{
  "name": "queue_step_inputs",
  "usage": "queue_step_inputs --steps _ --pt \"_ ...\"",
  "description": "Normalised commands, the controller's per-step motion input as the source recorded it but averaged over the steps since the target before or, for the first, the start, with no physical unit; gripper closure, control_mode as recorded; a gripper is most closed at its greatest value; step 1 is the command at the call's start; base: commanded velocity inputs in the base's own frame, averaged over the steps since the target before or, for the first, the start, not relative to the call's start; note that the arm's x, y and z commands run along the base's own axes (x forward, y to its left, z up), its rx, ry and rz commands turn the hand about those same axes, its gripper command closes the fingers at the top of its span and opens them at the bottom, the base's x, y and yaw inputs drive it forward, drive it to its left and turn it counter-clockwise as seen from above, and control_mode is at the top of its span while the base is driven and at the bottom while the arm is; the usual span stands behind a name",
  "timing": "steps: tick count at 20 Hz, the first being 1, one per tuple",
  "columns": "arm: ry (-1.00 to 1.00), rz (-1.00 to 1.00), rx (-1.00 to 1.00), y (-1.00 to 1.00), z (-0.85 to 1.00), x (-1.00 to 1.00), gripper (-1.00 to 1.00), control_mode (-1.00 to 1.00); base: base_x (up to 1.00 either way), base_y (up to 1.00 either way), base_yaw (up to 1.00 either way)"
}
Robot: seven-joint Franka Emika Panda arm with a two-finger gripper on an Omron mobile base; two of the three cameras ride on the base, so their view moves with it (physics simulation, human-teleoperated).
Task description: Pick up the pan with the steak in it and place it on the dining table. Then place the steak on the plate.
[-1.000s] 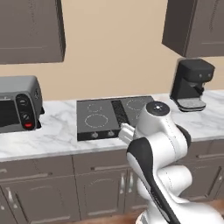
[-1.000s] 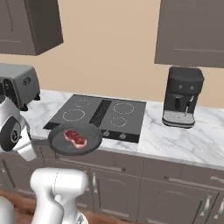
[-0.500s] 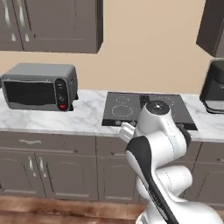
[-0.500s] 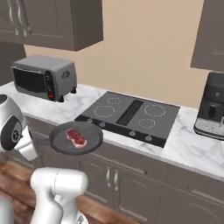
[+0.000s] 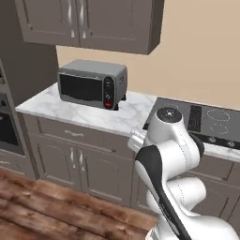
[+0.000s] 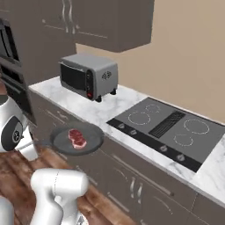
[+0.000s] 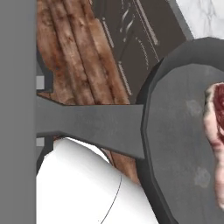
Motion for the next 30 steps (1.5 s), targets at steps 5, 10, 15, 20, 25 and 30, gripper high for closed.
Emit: queue_step_inputs --steps 5,10,15,20,25,30 --pt "0.00 0.00 0.00 0.00 0.00 0.00 1.00 1.00 -0.04 0.00 0.50" --pt "0.00 0.00 0.00 0.00 0.00 0.00 1.00 1.00 -0.04 0.00 0.50" --pt "0.00 0.00 0.00 0.00 0.00 0.00 1.00 1.00 -0.04 0.00 0.50" --pt "0.00 0.00 0.00 0.00 0.00 0.00 1.00 1.00 -0.04 0.00 0.50" --pt "0.00 0.00 0.00 0.00 0.00 0.00 1.00 1.00 -0.04 0.00 0.50" --pt "0.00 0.00 0.00 0.00 0.00 0.00 1.00 1.00 -0.04 0.00 0.50"
